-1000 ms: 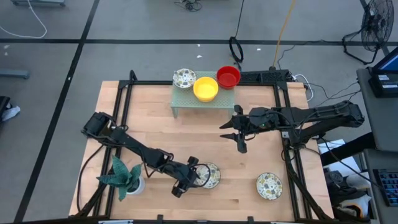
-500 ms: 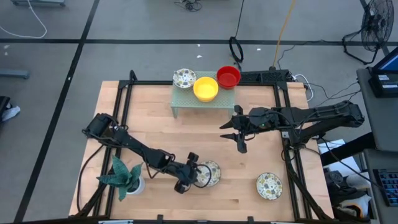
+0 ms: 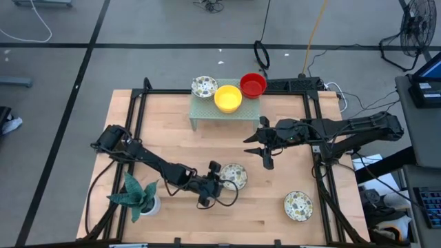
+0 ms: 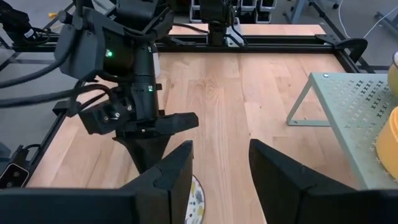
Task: Pick & Place Mini bowls
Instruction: Stack the white patterned bowl on top of the other white patterned bowl on the shelf
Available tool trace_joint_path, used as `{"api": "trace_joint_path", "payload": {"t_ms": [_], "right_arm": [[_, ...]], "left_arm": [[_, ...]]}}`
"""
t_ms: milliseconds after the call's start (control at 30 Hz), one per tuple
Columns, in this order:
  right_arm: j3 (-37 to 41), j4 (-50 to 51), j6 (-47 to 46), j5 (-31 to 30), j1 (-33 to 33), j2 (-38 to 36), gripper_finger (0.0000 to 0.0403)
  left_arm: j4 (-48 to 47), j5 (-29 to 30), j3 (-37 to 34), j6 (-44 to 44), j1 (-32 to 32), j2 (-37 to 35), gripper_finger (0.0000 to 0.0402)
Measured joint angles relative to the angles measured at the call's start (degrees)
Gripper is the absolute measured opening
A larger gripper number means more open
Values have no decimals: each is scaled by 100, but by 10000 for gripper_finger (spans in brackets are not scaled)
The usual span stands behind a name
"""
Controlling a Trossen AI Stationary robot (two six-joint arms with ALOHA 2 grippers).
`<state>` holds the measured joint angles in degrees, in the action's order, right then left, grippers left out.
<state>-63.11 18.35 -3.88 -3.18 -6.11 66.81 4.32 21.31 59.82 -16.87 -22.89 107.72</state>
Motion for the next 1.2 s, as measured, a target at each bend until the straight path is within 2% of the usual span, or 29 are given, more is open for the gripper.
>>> {"api": "trace_joint_path", "payload": {"t_ms": [67, 133, 233, 333, 433, 667, 800, 1033, 1200], "right_arm": [[0, 0, 0, 0, 0, 0, 144], [0, 0, -13, 0, 0, 0, 144], [0, 0, -119, 2, 0, 0, 144], [0, 9, -144, 2, 0, 2, 144], [0, 52, -145, 2, 0, 0, 144], [0, 85, -146, 3, 0, 0, 144], [0, 85, -146, 3, 0, 0, 144], [0, 79, -149, 4, 0, 1, 144], [4, 89, -238, 2, 0, 0, 144]], "left_arm": [[-203, -40, 144, 5, 16, 0, 57], [-294, -348, 249, 7, 51, 0, 25], [-244, -919, 277, 18, 114, 0, 9], [-200, -840, 286, 56, 142, 0, 31], [-322, -658, 286, 78, 201, 0, 63], [-333, -635, 286, 206, 297, 0, 143], [-335, -1081, 286, 235, 370, 0, 174], [-282, -1194, 297, 178, 440, 230, 180], [-283, -742, 340, 138, 469, 417, 152]]}}
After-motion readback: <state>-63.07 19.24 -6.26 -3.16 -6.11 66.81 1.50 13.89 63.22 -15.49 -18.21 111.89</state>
